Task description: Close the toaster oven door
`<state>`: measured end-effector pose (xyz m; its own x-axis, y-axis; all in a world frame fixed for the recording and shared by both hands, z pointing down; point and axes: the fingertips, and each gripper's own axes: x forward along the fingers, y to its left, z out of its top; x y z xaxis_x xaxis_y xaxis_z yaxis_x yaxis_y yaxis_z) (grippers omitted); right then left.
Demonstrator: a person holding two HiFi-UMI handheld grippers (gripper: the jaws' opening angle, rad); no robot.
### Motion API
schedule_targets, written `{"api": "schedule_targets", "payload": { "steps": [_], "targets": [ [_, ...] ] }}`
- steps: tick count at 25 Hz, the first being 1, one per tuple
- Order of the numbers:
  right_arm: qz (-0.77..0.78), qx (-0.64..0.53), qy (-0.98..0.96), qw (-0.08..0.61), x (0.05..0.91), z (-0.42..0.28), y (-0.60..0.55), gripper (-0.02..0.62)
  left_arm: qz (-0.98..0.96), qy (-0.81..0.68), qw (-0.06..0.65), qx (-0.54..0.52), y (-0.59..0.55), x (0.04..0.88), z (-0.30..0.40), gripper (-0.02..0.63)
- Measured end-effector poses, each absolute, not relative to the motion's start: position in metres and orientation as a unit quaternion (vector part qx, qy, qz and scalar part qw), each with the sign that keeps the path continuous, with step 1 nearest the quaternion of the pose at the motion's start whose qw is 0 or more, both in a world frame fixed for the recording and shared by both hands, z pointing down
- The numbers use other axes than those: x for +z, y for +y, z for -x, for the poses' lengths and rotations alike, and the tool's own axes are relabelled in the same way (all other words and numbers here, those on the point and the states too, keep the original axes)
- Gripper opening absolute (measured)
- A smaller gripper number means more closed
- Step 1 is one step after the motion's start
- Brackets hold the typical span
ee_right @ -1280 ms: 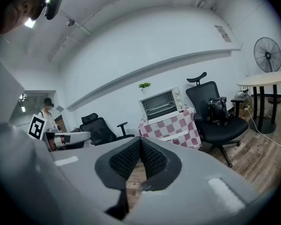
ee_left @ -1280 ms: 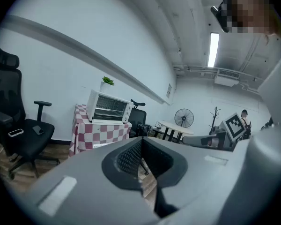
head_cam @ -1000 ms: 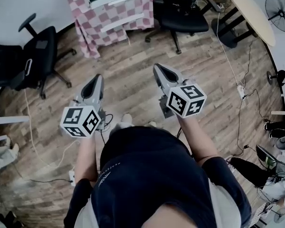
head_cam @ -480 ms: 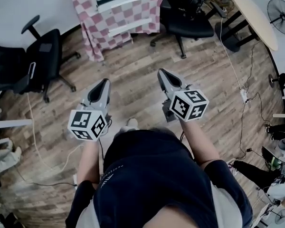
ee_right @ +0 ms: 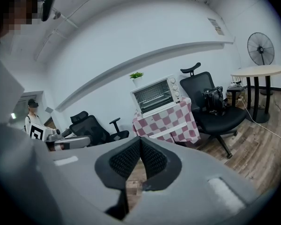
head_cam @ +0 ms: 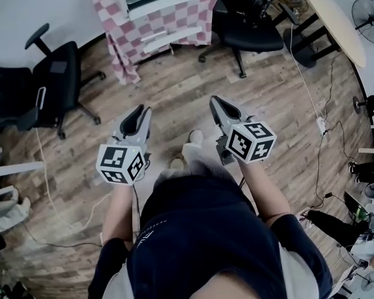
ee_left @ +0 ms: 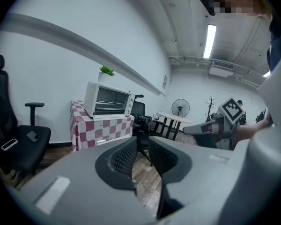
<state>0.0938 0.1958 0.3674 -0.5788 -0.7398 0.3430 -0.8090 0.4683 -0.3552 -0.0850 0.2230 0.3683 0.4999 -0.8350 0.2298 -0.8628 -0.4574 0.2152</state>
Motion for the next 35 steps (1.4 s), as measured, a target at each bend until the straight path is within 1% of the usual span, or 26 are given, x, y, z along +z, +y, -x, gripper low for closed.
{"api": "schedule_targets", "payload": {
  "steps": [11,15,20,21,27,31,35],
  "targets": [
    [-0.417,0.273,-0.863,0.083,0.39,-0.08,0.107,0.003,-0.847,-0.506,0.145,0.08,0.144,0.382,0.08,0.177],
    [-0.401,0.281,-0.868,0.086,0.394,-0.074,0.07,0.003,-0.841,-0.512,0.148,0.093,0.108,0.389,0.082,0.196],
    [-0.387,0.303,-0.867,0.086,0.403,-0.076,0.03,0.003,-0.829,-0.525,0.154,0.118,0.07,0.404,0.079,0.268],
    [-0.385,0.305,-0.867,0.086,0.404,-0.077,0.023,0.003,-0.826,-0.528,0.156,0.122,0.064,0.407,0.079,0.274],
    [-0.374,0.32,-0.866,0.091,0.418,-0.082,-0.02,0.003,-0.814,-0.533,0.177,0.146,0.027,0.429,0.078,0.281],
    [-0.362,0.327,-0.865,0.115,0.437,-0.078,-0.04,0.003,-0.804,-0.543,0.192,0.148,0.006,0.45,0.084,0.281],
    [-0.355,0.346,-0.859,0.132,0.454,-0.068,-0.051,0.003,-0.799,-0.547,0.191,0.161,-0.013,0.468,0.096,0.282]
  ]
}}
